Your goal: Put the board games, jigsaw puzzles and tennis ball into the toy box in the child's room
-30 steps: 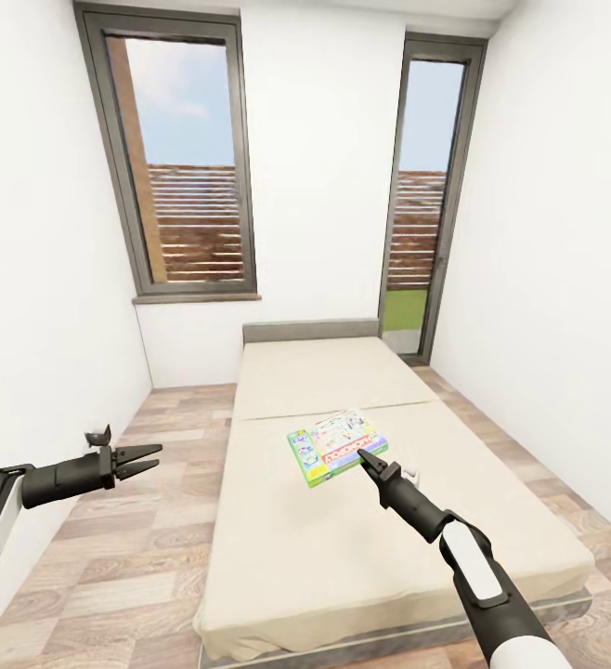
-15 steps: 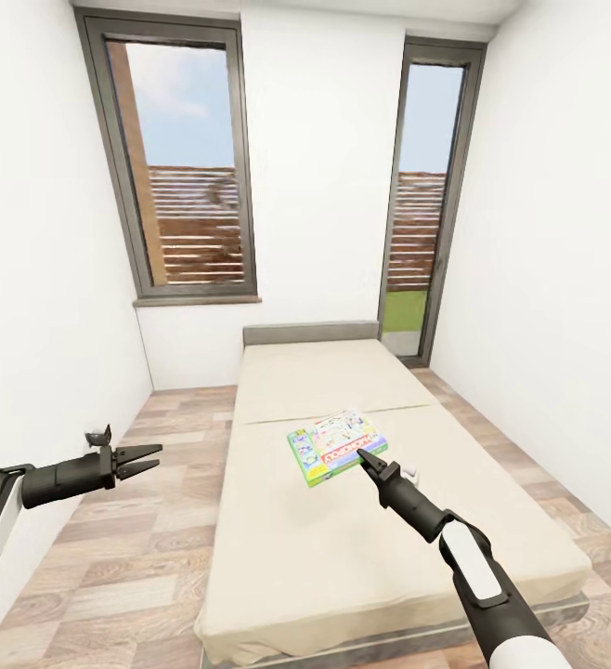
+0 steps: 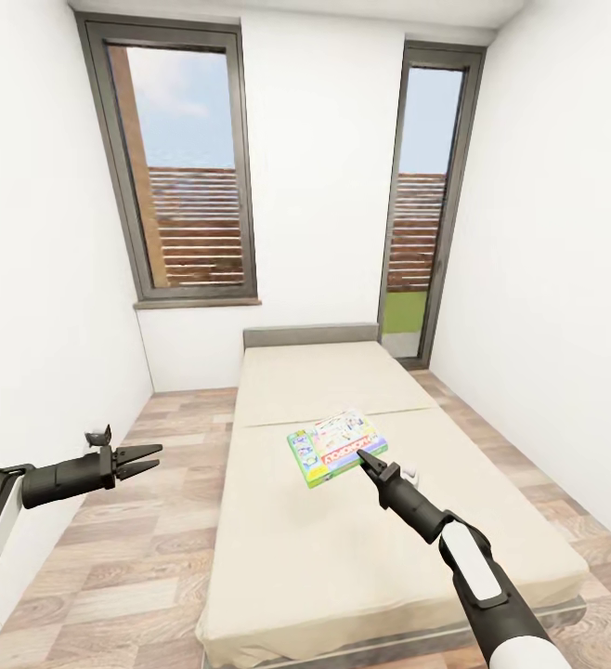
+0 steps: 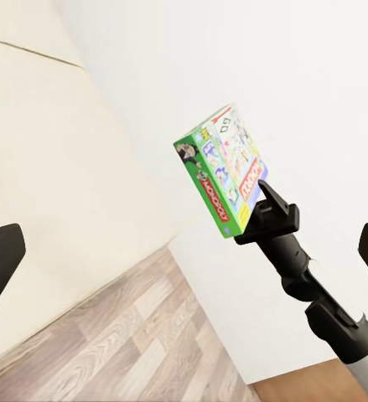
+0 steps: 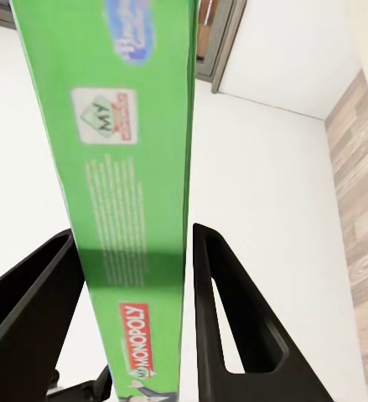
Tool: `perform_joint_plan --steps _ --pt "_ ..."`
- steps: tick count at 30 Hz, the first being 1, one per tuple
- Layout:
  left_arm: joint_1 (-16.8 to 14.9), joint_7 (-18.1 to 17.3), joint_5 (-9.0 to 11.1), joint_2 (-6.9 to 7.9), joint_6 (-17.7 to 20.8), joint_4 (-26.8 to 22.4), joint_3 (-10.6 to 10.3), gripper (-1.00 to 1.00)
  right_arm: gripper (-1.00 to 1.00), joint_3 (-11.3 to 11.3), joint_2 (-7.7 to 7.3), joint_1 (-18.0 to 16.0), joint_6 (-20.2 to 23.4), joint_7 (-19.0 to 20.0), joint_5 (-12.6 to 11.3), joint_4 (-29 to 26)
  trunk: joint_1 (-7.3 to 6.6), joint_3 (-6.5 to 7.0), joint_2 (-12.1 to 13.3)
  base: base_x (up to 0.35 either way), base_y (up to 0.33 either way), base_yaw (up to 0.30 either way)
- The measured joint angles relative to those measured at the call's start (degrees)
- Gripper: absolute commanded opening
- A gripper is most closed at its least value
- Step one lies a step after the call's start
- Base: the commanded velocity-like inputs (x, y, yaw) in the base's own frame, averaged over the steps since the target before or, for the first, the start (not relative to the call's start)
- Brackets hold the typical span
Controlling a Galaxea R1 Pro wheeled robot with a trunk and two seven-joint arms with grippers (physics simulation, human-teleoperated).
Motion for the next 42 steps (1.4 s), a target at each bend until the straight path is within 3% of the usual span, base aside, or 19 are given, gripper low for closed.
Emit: perform_joint_plan --steps 15,22,29,42 --pt "0.0 0.0 0.0 -0.03 0.0 0.0 0.0 1.0 -1.0 0.0 0.0 0.0 0.0 -0.1 0.1 0.1 -3.3 2.73 6.0 0.0 0.0 -0.055" --pt "0.0 0.1 0.0 -0.33 0.0 0.0 0.0 1.0 -1.0 -0.1 -0.01 0.0 0.0 -0.1 0.1 0.1 -4.84 4.15 8.8 0.0 0.0 -0.214" --pt "0.0 0.0 0.0 -0.44 0.0 0.0 0.0 1.0 -1.0 0.0 0.06 0.0 -0.1 -0.3 0.2 0.2 -4.84 4.36 8.8 0.0 0.0 -0.245" --pt "0.0 0.1 0.0 -0.45 0.0 0.0 0.0 1.0 -1.0 0.0 0.08 0.0 -0.1 -0.4 0.3 0.2 -7.69 7.09 14.1 0.0 0.0 -0.247"
